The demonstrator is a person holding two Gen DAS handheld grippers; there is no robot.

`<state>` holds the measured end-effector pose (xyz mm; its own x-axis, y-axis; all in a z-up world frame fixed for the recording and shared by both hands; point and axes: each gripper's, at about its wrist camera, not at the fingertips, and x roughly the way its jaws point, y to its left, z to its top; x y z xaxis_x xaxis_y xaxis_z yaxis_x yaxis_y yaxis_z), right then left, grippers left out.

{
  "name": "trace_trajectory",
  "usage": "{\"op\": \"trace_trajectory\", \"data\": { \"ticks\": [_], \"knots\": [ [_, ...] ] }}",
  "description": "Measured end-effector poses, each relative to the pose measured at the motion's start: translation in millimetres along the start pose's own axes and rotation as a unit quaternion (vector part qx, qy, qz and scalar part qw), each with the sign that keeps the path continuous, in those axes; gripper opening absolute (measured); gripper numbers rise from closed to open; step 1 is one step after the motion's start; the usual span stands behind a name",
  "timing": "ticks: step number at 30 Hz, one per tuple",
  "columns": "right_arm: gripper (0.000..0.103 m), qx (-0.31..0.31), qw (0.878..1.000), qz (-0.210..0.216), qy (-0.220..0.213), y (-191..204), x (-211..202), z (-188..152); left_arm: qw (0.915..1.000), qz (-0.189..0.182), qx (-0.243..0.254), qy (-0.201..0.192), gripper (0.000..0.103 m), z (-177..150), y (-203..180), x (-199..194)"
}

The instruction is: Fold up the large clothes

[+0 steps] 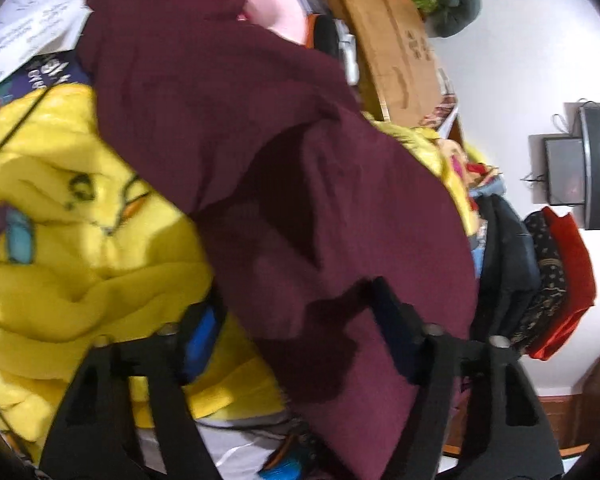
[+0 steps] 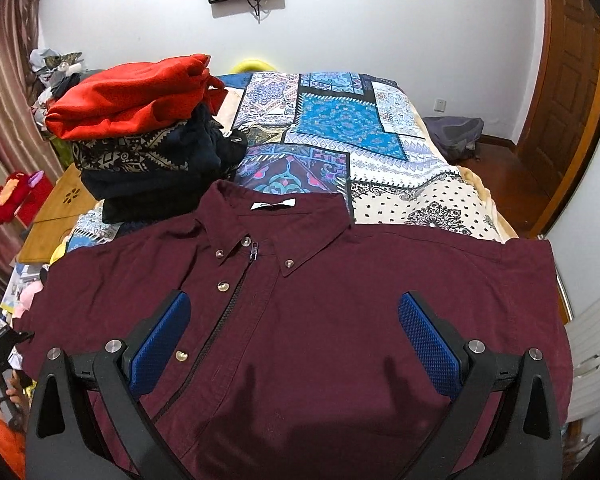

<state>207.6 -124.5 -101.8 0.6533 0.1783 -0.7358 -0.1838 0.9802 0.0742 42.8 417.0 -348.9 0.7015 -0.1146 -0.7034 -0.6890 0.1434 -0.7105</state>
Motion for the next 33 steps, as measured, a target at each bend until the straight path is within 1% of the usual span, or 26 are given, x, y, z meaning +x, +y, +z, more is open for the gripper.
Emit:
{"op": "trace_trajectory", "data": {
  "ticks": [1, 2, 3, 4, 5, 6, 7, 9, 10, 11, 12, 13, 15, 16, 19, 20, 21, 24, 25, 26, 27, 28, 31, 33],
  "knots": [
    [0.103, 0.000, 1.000, 0.000, 0.000, 0.0, -0.5, 0.2, 1.0000, 0.001, 0.005, -0.007, 0.045, 0.2, -6.9, -1.4],
    [0.103, 0.001, 1.000, 0.000, 0.000, -0.1, -1.4, 0.3, 0.9997, 0.011, 0.014, -0.019, 0.033, 2.6, -12.9, -1.8],
    [0.103, 0.000, 1.000, 0.001, -0.002, -0.2, -3.0, 0.4, 0.9988, 0.026, 0.026, -0.033, 0.027, 2.9, -20.4, -5.7],
    [0.103, 0.000, 1.000, 0.002, -0.004, -0.3, -5.0, 0.3, 0.9972, 0.041, 0.042, -0.046, 0.017, 3.3, -27.2, -10.6],
    [0.103, -0.001, 1.000, 0.001, -0.006, -0.6, -6.6, 0.1, 0.9930, 0.064, 0.075, -0.066, 0.016, 0.9, -43.1, -17.3],
    [0.103, -0.001, 1.000, 0.000, -0.009, -1.2, -8.4, -0.2, 0.9883, 0.079, 0.102, -0.082, 0.015, -0.2, -56.4, -20.1],
    [0.103, -0.001, 1.000, 0.000, -0.011, -1.8, -10.0, 0.1, 0.9784, 0.102, 0.144, -0.109, 0.013, -6.9, -77.3, -27.5],
    [0.103, 0.002, 1.000, 0.002, -0.014, -3.4, -12.6, 0.7, 0.9585, 0.131, 0.208, -0.145, 0.011, -19.8, -110.8, -37.1],
    [0.103, 0.004, 1.000, 0.004, -0.016, -4.7, -14.2, 0.7, 0.9484, 0.131, 0.240, -0.160, 0.010, -29.1, -130.7, -43.5],
    [0.103, 0.006, 1.000, 0.005, -0.017, -5.4, -15.7, 1.0, 0.9437, 0.125, 0.257, -0.166, 0.009, -33.3, -141.2, -48.1],
    [0.103, 0.009, 1.000, 0.008, -0.019, -6.6, -17.6, 0.9, 0.9380, 0.107, 0.280, -0.173, 0.007, -41.8, -159.7, -53.4],
    [0.103, 0.011, 1.000, 0.011, -0.022, -7.9, -19.6, 0.7, 0.9336, 0.080, 0.302, -0.176, 0.006, -52.1, -178.3, -60.6],
    [0.103, 0.015, 0.999, 0.013, -0.028, -9.9, -24.4, -0.6, 0.9271, 0.038, 0.329, -0.176, 0.005, -70.0, -203.1, -72.8],
    [0.103, 0.017, 0.999, 0.014, -0.030, -11.4, -26.6, -1.2, 0.9212, 0.016, 0.347, -0.175, 0.005, -83.0, -218.5, -77.9],
    [0.103, 0.021, 0.999, 0.017, -0.036, -16.4, -32.4, -3.6, 0.9013, -0.024, 0.401, -0.162, 0.005, -118.9, -253.0, -79.9],
    [0.103, 0.022, 0.999, 0.017, -0.038, -17.5, -33.4, -4.2, 0.8919, -0.035, 0.426, -0.148, 0.005, -138.2, -265.7, -77.1],
    [0.103, 0.024, 0.999, 0.017, -0.040, -20.0, -34.7, -5.2, 0.8870, -0.038, 0.439, -0.137, 0.005, -149.8, -272.0, -72.9],
    [0.103, 0.027, 0.999, 0.009, -0.044, -25.9, -37.3, -7.8, 0.8682, -0.040, 0.488, -0.083, 0.005, -198.6, -288.1, -48.3],
    [0.103, 0.029, 0.998, 0.004, -0.048, -28.7, -38.5, -8.9, 0.8620, -0.038, 0.502, -0.060, 0.005, -215.6, -289.4, -36.6],
    [0.103, 0.028, 0.998, 0.003, -0.050, -31.1, -40.0, -10.0, 0.8581, -0.037, 0.510, -0.044, 0.005, -226.9, -289.1, -29.0],
    [0.103, 0.026, 0.998, 0.002, -0.052, -32.6, -41.2, -11.2, 0.8527, -0.030, 0.521, -0.017, 0.005, -241.4, -287.3, -15.6],
    [0.103, 0.023, 0.998, 0.000, -0.053, -34.1, -42.3, -12.4, 0.8475, -0.018, 0.530, 0.012, 0.005, -257.5, -285.1, 0.0],
    [0.103, 0.014, 0.999, -0.007, -0.052, -37.4, -42.6, -16.7, 0.8370, 0.020, 0.542, 0.076, 0.005, -285.6, -269.4, 35.5],
    [0.103, 0.009, 0.999, -0.011, -0.049, -37.5, -41.5, -19.2, 0.8314, 0.048, 0.544, 0.103, 0.006, -297.3, -258.2, 52.8]
  ]
}}
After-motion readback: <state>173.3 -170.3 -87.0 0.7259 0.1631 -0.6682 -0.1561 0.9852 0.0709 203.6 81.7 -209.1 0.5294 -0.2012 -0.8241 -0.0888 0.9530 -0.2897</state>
